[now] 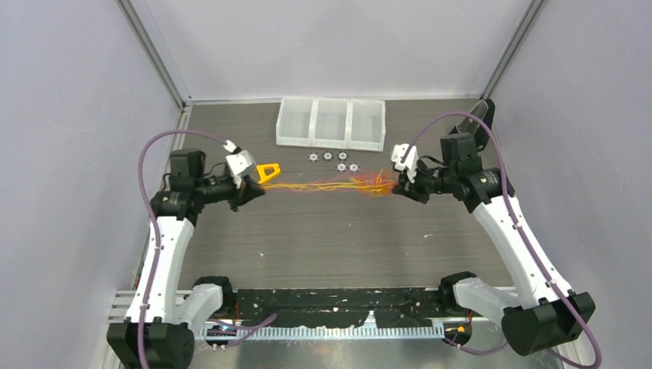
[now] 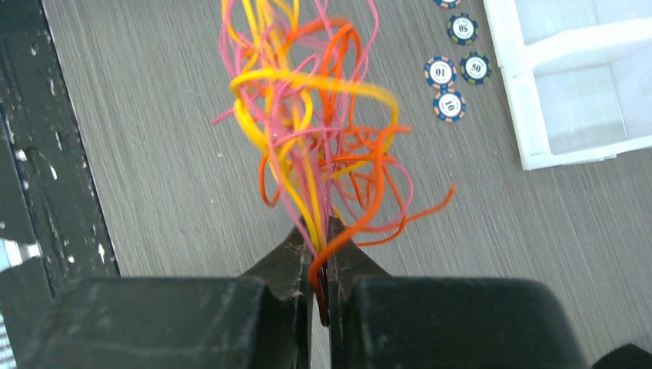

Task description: Untangle the cables

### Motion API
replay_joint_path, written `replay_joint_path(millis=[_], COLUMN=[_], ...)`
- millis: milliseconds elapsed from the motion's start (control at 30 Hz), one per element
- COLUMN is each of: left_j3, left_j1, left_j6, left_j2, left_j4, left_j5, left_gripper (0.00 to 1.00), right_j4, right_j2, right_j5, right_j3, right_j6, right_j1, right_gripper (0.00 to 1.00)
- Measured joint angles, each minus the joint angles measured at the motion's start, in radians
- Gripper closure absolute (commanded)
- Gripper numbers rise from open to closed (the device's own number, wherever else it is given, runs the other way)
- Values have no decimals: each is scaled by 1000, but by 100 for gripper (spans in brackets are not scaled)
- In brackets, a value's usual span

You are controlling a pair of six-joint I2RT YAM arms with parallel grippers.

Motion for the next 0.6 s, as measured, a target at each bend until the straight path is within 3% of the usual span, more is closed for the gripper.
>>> replay_joint_path(millis=[167,267,400,600], left_j3=[13,37,43,-56], left_j1=[325,412,389,133], left_j6=[154,245,298,254], left_j2=[31,87,101,-4], left_j4=[-146,-239,-306,-216], left_j5=[-24,-23,-8,-67], left_gripper=[100,100,100,100], right_j4=[-158,-232,-299,-259], right_j2=[-26,-23,-3,31], right_j5=[70,77,47,7], right_j3=[3,3,7,19], right_j6=[-134,-201,-245,-150], right_j1=[-243,-338,-370,-261], right_gripper=[94,95,95,95])
